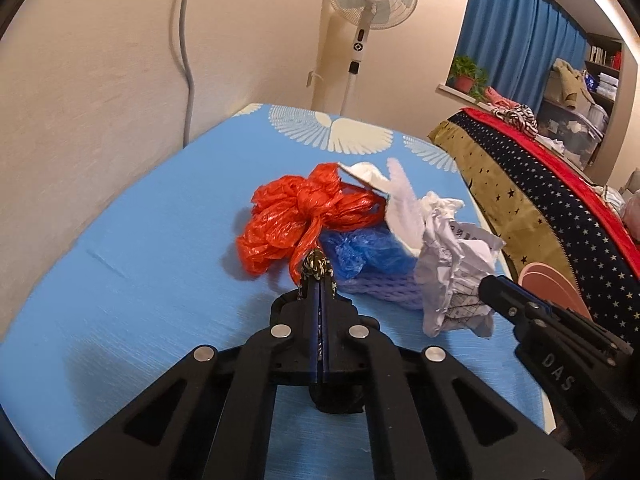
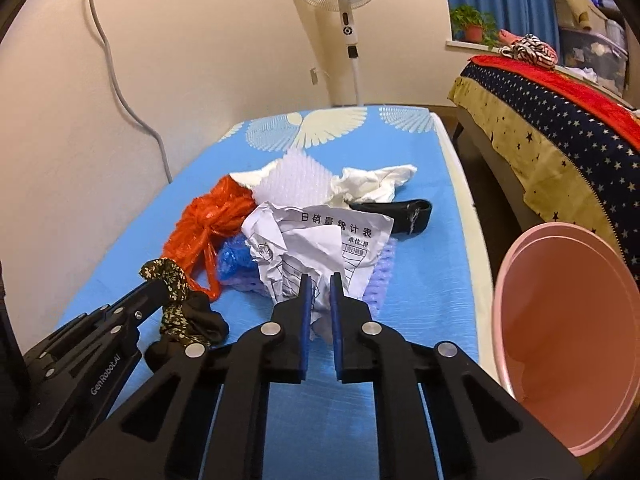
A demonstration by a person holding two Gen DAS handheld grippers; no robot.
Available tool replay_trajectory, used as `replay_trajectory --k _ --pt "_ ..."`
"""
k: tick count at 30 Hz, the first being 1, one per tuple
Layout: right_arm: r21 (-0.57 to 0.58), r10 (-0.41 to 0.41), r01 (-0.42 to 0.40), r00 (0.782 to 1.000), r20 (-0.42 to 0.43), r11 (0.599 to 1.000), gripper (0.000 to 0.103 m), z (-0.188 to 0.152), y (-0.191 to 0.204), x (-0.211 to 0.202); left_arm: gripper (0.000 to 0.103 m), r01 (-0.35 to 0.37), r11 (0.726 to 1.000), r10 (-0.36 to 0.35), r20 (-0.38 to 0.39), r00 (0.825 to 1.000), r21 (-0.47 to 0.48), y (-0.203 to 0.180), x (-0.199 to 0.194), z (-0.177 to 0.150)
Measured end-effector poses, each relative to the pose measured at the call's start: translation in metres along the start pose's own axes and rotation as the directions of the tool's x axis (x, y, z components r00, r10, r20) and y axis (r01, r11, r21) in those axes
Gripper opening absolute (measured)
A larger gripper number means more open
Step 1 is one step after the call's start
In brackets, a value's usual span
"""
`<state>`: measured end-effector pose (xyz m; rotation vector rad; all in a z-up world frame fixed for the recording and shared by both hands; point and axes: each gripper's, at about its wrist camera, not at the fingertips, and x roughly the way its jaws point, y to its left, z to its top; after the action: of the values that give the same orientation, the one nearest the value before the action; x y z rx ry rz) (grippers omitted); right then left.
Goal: Collect trash
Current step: 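Carry the white paper over the pink bin while the left tool grasps the black cloth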
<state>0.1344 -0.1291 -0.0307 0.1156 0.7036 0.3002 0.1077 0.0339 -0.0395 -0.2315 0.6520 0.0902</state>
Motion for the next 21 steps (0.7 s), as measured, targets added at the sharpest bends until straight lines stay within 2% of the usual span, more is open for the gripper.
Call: replay_trajectory --k 9,21 --pt "-0.001 -0.024 0.024 0.999 0.046 1.000 0.009 0.000 -0.006 -0.040 0.000 0.026 0.999 -0.027 0.043 0.999 0.025 -0.008 -0.026 0.002" --pt "0.003 -0.078 0.078 0.993 0.085 0.997 0.009 -0.004 -0.017 -0.080 0.000 0.076 0.995 -0.079 0.055 0.995 0.066 -0.029 -0.043 -0.006"
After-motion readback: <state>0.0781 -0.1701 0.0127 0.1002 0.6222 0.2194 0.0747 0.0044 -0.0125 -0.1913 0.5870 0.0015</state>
